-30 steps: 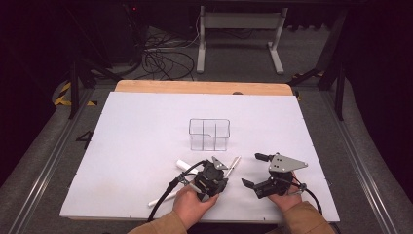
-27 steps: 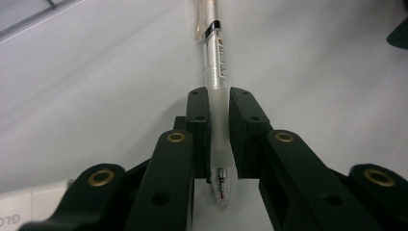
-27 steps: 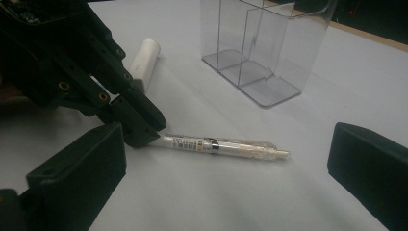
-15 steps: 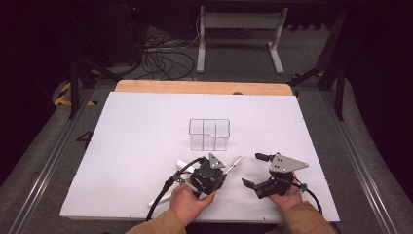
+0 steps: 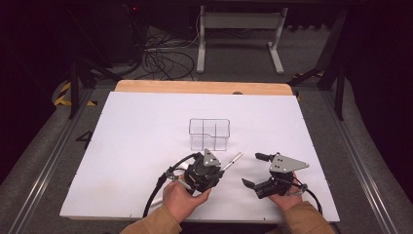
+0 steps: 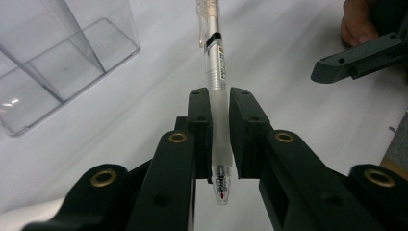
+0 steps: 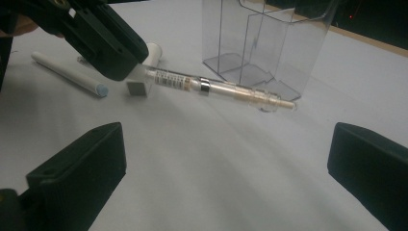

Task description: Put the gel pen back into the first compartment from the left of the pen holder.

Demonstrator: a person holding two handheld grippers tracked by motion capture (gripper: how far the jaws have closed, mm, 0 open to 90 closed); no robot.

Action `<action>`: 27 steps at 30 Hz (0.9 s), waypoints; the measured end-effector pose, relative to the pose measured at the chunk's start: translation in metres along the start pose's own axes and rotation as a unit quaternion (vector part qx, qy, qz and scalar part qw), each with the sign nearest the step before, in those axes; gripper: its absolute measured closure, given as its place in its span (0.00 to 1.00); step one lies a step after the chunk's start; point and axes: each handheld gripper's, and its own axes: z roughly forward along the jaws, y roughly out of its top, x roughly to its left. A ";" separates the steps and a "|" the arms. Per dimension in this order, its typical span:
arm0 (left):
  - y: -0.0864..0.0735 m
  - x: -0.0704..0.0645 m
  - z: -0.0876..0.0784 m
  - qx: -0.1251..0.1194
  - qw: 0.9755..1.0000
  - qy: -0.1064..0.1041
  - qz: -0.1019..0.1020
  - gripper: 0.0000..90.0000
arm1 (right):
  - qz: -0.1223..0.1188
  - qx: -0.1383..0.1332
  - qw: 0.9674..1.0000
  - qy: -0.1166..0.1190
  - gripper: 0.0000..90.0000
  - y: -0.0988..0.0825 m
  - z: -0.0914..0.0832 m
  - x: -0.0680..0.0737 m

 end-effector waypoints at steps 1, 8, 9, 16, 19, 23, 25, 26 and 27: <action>0.000 0.001 -0.002 -0.002 1.000 -0.002 0.001 0.89 | 0.000 0.000 1.000 0.000 0.00 0.000 0.000 0.000; 0.007 0.006 -0.026 -0.001 1.000 -0.022 0.008 0.89 | 0.001 0.001 1.000 0.001 0.00 0.000 0.000 0.000; 0.007 0.007 -0.030 -0.003 1.000 -0.024 0.009 0.89 | 0.001 0.001 1.000 0.001 0.00 0.000 0.001 0.000; 0.008 0.016 -0.050 0.001 0.999 -0.033 0.023 0.89 | 0.002 0.003 1.000 0.002 0.00 -0.001 0.001 0.000; 0.009 0.018 -0.057 0.004 0.999 -0.035 0.025 0.89 | 0.005 0.004 1.000 0.002 0.00 -0.001 0.002 0.000; 0.012 0.022 -0.064 0.005 0.999 -0.042 0.024 0.89 | 0.005 0.005 1.000 0.002 0.00 -0.001 0.002 0.000; 0.013 0.025 -0.066 0.006 0.999 -0.048 0.026 0.89 | 0.005 0.005 1.000 0.003 0.00 -0.001 0.002 0.000; 0.014 0.026 -0.068 0.007 0.998 -0.049 0.026 0.89 | 0.005 0.005 1.000 0.003 0.00 -0.001 0.002 0.000; 0.015 0.028 -0.069 0.008 0.998 -0.053 0.025 0.89 | 0.005 0.005 1.000 0.003 0.00 -0.001 0.002 0.000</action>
